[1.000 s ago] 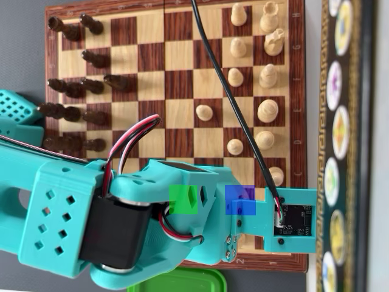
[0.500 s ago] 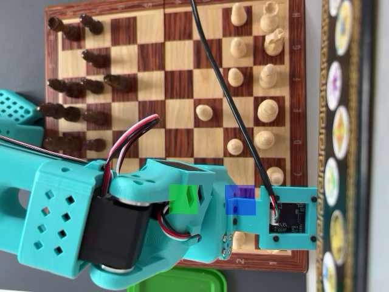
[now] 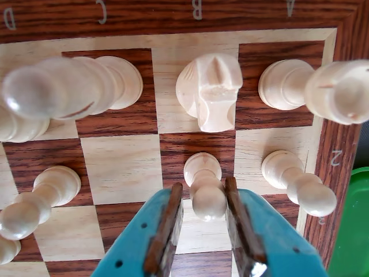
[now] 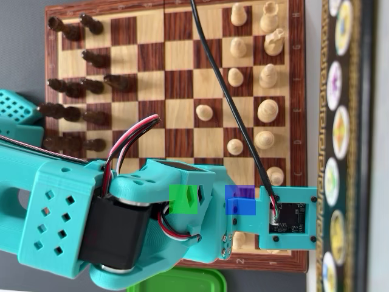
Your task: Play chess
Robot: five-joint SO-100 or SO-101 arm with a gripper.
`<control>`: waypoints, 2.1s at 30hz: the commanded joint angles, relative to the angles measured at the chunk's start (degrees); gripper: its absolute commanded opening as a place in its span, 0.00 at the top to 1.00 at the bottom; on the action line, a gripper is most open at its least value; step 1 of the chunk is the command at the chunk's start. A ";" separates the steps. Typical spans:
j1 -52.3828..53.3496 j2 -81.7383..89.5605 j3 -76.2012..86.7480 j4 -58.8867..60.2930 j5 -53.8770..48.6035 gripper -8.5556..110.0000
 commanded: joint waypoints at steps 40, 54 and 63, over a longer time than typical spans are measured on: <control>1.23 0.26 -4.57 0.26 -0.26 0.93; 1.32 2.72 -4.48 0.35 -0.26 0.93; 1.32 7.12 -1.85 0.35 -0.26 0.93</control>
